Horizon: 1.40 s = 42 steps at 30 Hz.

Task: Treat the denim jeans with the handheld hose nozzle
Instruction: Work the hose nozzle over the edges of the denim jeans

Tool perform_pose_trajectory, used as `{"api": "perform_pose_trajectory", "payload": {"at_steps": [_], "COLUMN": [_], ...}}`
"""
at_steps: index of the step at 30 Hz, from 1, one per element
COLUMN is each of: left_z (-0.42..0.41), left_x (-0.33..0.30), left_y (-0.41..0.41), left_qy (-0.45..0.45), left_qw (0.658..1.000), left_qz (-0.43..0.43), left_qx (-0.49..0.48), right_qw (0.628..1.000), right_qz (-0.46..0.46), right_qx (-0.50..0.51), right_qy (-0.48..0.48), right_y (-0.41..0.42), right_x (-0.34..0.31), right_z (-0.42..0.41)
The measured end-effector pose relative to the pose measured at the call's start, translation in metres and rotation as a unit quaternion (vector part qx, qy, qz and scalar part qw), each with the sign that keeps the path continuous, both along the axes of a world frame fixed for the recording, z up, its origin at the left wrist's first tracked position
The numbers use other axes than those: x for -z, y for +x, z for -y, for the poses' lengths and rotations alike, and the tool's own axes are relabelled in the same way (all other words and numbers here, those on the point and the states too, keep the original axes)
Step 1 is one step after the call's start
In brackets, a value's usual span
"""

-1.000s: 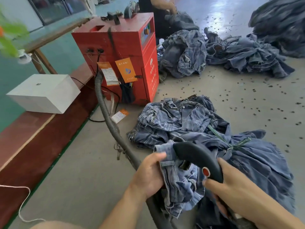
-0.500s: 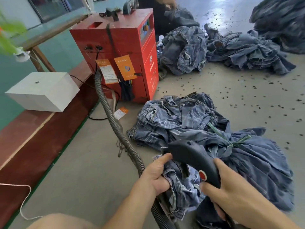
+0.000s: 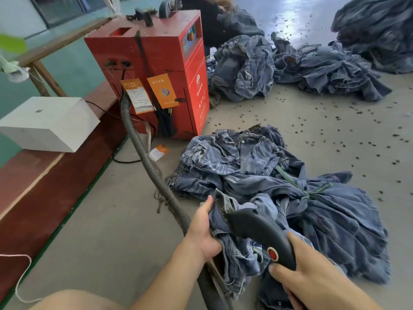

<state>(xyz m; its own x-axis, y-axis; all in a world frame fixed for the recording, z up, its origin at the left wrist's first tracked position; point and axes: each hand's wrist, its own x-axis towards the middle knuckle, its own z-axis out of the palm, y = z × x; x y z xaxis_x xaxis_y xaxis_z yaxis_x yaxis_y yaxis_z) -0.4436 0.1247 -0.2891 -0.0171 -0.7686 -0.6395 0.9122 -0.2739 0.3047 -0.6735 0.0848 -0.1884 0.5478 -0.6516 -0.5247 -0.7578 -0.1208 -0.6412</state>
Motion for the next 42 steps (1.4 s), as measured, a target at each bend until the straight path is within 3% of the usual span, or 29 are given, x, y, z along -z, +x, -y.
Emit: {"api": "perform_pose_trajectory", "payload": {"at_steps": [4,9,14,17,21,25,28,30,33,37,42], "left_z": [-0.001,-0.005,0.002,0.002,0.0,-0.003,-0.008,-0.007,-0.007,-0.015,-0.015], "left_x": [0.006,-0.001,-0.004,-0.007,-0.01,-0.007,-0.005,-0.005,-0.006,-0.002,-0.001], "left_y": [-0.002,-0.009,-0.008,-0.009,-0.01,-0.017,-0.023,-0.021,-0.015,-0.021,-0.015], "left_qy": [0.016,0.002,0.056,0.047,0.008,0.004,0.009,0.032,0.027,-0.001,0.03], "left_qw": [0.999,0.994,0.985,0.989,0.992,0.984,0.955,0.932,0.874,0.781,0.762], "left_qz": [0.032,0.054,0.139,0.132,0.115,0.162,0.263,0.331,0.457,0.565,0.598], "left_qx": [0.033,0.094,0.081,0.052,0.055,0.069,0.138,0.147,0.16,0.268,0.245], "right_qw": [0.989,0.97,0.989,0.997,0.996,0.986,0.974,0.975,0.982,0.97,0.966], "right_qz": [0.085,0.139,0.073,0.038,0.037,0.101,0.131,0.126,0.092,0.136,0.152], "right_qx": [0.069,0.191,0.09,0.04,0.042,0.111,0.16,0.137,0.08,0.149,0.13], "right_qy": [0.094,0.063,0.09,0.059,0.063,0.078,0.096,0.121,0.147,0.135,0.163], "right_y": [0.017,0.001,-0.017,-0.013,-0.007,0.009,0.007,-0.001,0.002,0.014,-0.006], "right_x": [0.01,0.011,0.005,0.01,0.007,0.009,0.007,0.002,-0.004,0.004,-0.002], "right_z": [0.005,0.029,0.028,0.016,0.012,0.029,0.045,0.039,0.024,0.037,0.031]}}
